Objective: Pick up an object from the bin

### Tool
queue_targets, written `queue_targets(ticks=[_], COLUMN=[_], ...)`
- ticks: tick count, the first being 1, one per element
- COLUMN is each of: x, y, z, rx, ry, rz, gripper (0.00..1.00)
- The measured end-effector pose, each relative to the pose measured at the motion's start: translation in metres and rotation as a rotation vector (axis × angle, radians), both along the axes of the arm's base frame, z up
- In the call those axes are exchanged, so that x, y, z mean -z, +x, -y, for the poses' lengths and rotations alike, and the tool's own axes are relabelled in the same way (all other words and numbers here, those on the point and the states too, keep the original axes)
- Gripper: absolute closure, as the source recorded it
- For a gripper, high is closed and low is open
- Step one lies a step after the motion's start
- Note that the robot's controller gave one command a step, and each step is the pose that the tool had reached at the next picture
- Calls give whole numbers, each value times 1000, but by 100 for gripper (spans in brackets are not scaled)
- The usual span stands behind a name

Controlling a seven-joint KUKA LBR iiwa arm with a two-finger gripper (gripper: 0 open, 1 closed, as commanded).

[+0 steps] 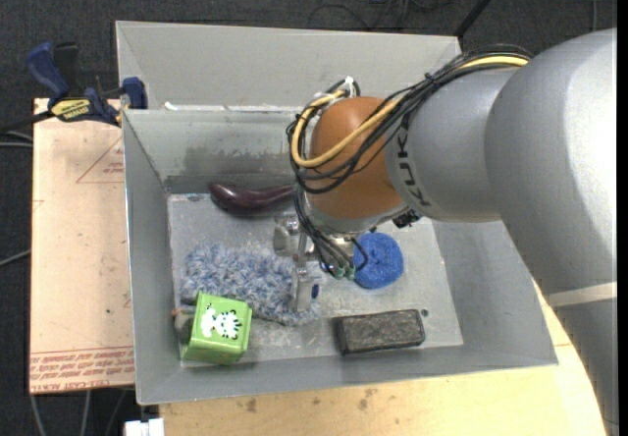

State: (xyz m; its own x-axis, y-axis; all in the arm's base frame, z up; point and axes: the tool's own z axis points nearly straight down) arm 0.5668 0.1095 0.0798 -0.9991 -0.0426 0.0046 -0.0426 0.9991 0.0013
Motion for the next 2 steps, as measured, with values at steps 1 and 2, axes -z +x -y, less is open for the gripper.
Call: queue_targets(ticks=[1,2], x=[-36,-28], y=[-6,-1], z=[-8,-5], rx=[65,38], ry=[0,1], rz=[3,6], gripper=[0,0])
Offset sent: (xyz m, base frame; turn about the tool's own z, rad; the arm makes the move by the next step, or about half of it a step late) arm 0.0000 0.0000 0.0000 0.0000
